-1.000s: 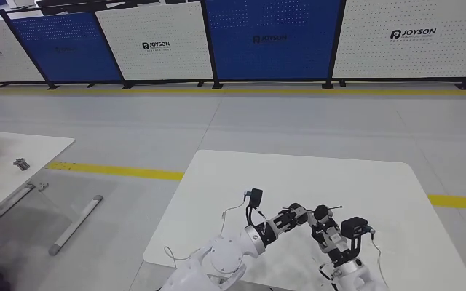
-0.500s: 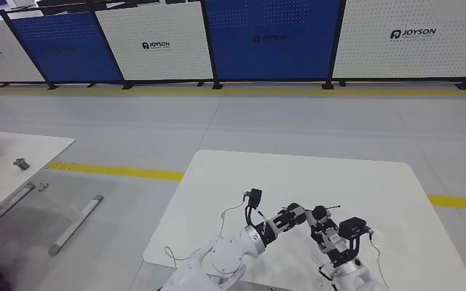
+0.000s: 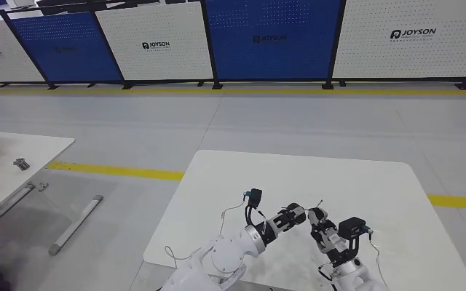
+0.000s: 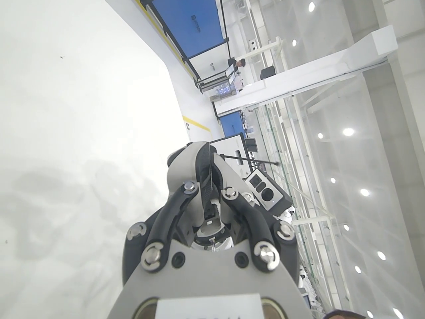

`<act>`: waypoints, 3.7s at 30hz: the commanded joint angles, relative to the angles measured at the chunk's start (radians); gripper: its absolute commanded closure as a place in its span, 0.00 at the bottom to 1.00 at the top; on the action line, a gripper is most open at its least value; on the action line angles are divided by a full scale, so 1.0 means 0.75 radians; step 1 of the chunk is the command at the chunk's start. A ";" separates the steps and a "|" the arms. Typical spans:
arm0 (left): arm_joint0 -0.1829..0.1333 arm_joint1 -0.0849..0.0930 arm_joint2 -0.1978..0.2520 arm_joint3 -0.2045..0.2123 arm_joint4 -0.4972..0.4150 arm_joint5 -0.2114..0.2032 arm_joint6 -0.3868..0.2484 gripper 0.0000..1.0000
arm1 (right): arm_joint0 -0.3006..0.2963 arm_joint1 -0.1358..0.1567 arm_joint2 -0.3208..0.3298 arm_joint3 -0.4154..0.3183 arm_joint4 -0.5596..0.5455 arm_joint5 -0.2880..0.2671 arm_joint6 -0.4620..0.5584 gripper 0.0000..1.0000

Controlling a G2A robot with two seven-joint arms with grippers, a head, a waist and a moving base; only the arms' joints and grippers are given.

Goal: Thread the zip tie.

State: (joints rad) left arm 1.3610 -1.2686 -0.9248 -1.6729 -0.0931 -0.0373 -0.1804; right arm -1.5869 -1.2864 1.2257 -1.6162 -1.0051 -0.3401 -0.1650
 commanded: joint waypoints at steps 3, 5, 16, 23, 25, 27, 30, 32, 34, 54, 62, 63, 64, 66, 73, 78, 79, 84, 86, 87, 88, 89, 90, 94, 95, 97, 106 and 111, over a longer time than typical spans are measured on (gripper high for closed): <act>-0.001 -0.001 0.000 0.003 0.001 -0.001 0.002 1.00 | 0.003 0.001 -0.002 0.002 0.001 0.000 0.001 1.00; -0.001 -0.001 0.000 0.004 0.000 -0.002 0.002 1.00 | 0.004 0.001 -0.003 0.004 0.001 0.000 0.002 1.00; 0.001 -0.003 0.001 0.003 -0.018 -0.080 -0.013 1.00 | 0.017 0.002 -0.018 0.020 -0.024 0.008 0.025 1.00; 0.005 -0.004 0.000 -0.002 -0.026 -0.122 -0.014 1.00 | 0.018 0.003 -0.019 0.028 -0.033 0.007 0.023 1.00; 0.007 -0.004 -0.001 -0.004 -0.029 -0.133 -0.015 1.00 | 0.018 0.004 -0.021 0.032 -0.039 0.009 0.025 1.00; 0.010 -0.004 -0.004 -0.009 -0.032 -0.147 -0.015 1.00 | 0.020 0.004 -0.022 0.037 -0.042 0.011 0.025 1.00; 0.015 -0.003 -0.008 -0.017 -0.031 -0.166 -0.014 1.00 | 0.021 0.004 -0.023 0.042 -0.044 0.012 0.024 1.00; 0.017 -0.002 -0.010 -0.021 -0.031 -0.179 -0.014 1.00 | 0.022 0.005 -0.023 0.045 -0.044 0.012 0.023 1.00; 0.020 -0.002 -0.011 -0.025 -0.032 -0.190 -0.016 1.00 | 0.022 0.005 -0.022 0.048 -0.044 0.012 0.022 1.00; 0.045 0.002 -0.016 -0.077 0.001 -0.227 -0.020 1.00 | 0.033 0.007 -0.028 0.074 -0.044 0.022 0.019 1.00; 0.057 0.004 -0.017 -0.093 0.010 -0.233 -0.016 1.00 | 0.041 0.006 -0.033 0.091 -0.038 0.018 0.010 1.00; 0.058 0.004 -0.017 -0.095 0.011 -0.235 -0.016 1.00 | 0.042 0.006 -0.034 0.092 -0.038 0.018 0.010 1.00; 0.060 0.004 -0.017 -0.098 0.012 -0.236 -0.015 1.00 | 0.042 0.006 -0.034 0.092 -0.038 0.017 0.009 1.00; 0.063 0.005 -0.019 -0.101 0.019 -0.229 -0.013 1.00 | 0.044 0.006 -0.036 0.094 -0.029 0.011 0.011 1.00; 0.041 0.003 -0.029 -0.062 0.010 -0.141 0.009 1.00 | 0.025 0.008 0.010 0.063 0.109 0.000 -0.021 0.00; 0.022 -0.001 -0.039 -0.027 -0.021 -0.140 0.028 1.00 | -0.012 0.023 0.060 0.015 0.191 0.000 -0.055 0.00; 0.019 -0.002 -0.042 -0.019 -0.028 -0.142 0.031 1.00 | -0.027 0.029 0.075 -0.005 0.227 0.000 -0.070 0.00; 0.011 -0.002 -0.070 0.017 -0.011 -0.148 0.092 1.00 | -0.097 0.060 0.151 -0.091 0.483 0.000 -0.150 0.00; 0.011 -0.003 -0.076 0.032 -0.005 -0.154 0.107 1.00 | -0.110 0.070 0.174 -0.105 0.554 0.000 -0.148 0.00; 0.011 -0.003 -0.076 0.032 -0.005 -0.154 0.107 1.00 | -0.110 0.070 0.174 -0.105 0.554 0.000 -0.148 0.00; 0.011 -0.003 -0.076 0.032 -0.005 -0.154 0.107 1.00 | -0.110 0.070 0.174 -0.105 0.554 0.000 -0.148 0.00; 0.011 -0.003 -0.076 0.032 -0.005 -0.154 0.107 1.00 | -0.110 0.070 0.174 -0.105 0.554 0.000 -0.148 0.00; 0.011 -0.003 -0.076 0.032 -0.005 -0.154 0.107 1.00 | -0.110 0.070 0.174 -0.105 0.554 0.000 -0.148 0.00; 0.011 -0.003 -0.076 0.032 -0.005 -0.154 0.107 1.00 | -0.110 0.070 0.174 -0.105 0.554 0.000 -0.148 0.00; 0.011 -0.003 -0.076 0.032 -0.005 -0.154 0.107 1.00 | -0.110 0.070 0.174 -0.105 0.554 0.000 -0.148 0.00; 0.005 -0.007 -0.079 0.046 -0.054 -0.132 0.117 1.00 | -0.110 0.070 0.174 -0.105 0.554 0.000 -0.148 0.00; -0.005 -0.013 -0.221 0.141 -0.370 -0.113 0.199 1.00 | -0.110 0.070 0.174 -0.105 0.554 0.000 -0.148 0.00; -0.006 -0.011 -0.274 0.218 -0.447 -0.091 0.186 1.00 | -0.110 0.070 0.174 -0.105 0.554 0.000 -0.148 0.00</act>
State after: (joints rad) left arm 1.3578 -1.2765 -1.1289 -1.5147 -0.4232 -0.1065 -0.0370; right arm -1.6694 -1.2336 1.3564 -1.6947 -0.5895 -0.3400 -0.2761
